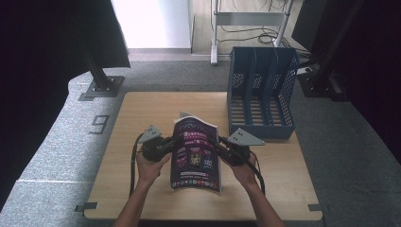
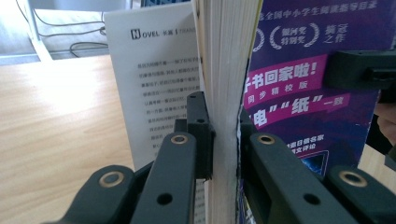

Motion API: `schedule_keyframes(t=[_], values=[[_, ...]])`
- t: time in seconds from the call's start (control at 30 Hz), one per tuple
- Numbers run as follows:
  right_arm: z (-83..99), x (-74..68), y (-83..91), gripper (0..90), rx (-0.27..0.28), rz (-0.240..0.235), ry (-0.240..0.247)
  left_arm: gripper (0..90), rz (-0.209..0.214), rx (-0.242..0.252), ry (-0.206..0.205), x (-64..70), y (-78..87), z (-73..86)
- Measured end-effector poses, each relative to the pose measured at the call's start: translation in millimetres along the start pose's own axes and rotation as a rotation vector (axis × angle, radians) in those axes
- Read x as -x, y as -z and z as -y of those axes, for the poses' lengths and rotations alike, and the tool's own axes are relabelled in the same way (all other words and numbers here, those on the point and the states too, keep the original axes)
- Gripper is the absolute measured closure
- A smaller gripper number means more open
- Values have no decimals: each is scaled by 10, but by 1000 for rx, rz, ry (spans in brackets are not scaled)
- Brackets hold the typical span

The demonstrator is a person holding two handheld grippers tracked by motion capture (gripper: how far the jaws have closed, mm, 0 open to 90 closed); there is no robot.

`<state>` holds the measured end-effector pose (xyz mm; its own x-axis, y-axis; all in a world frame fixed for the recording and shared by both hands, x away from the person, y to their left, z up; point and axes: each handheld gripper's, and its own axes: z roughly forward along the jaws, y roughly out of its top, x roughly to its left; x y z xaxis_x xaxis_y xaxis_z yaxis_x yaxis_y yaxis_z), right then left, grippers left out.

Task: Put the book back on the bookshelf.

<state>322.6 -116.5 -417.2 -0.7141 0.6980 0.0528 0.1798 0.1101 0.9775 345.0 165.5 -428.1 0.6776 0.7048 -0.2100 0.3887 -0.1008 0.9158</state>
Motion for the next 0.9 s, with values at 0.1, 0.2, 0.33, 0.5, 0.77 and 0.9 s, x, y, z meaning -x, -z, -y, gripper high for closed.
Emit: schedule_keyframes(t=[0.1, 0.2, 0.33, 0.5, 0.77, 0.9], values=[[-63, -3, 5, 800, 26, 8, 20, 842, -6, 13, -10, 11, 8, -95], [-116, -7, 36, 803, 61, 13, 28, 843, -11, 29, -34, 49, 38, -176], [-103, -33, 103, 803, 94, 3, 46, 842, -15, 38, -54, 91, 69, -185], [5, -26, 94, 802, 73, 2, 42, 842, -21, 11, -58, 87, 25, -80], [51, 15, 37, 802, 69, 4, 39, 842, -30, 7, -59, 30, -33, -72], [43, 39, -5, 800, 75, 12, 43, 842, -41, 7, -62, 1, -50, -107]])
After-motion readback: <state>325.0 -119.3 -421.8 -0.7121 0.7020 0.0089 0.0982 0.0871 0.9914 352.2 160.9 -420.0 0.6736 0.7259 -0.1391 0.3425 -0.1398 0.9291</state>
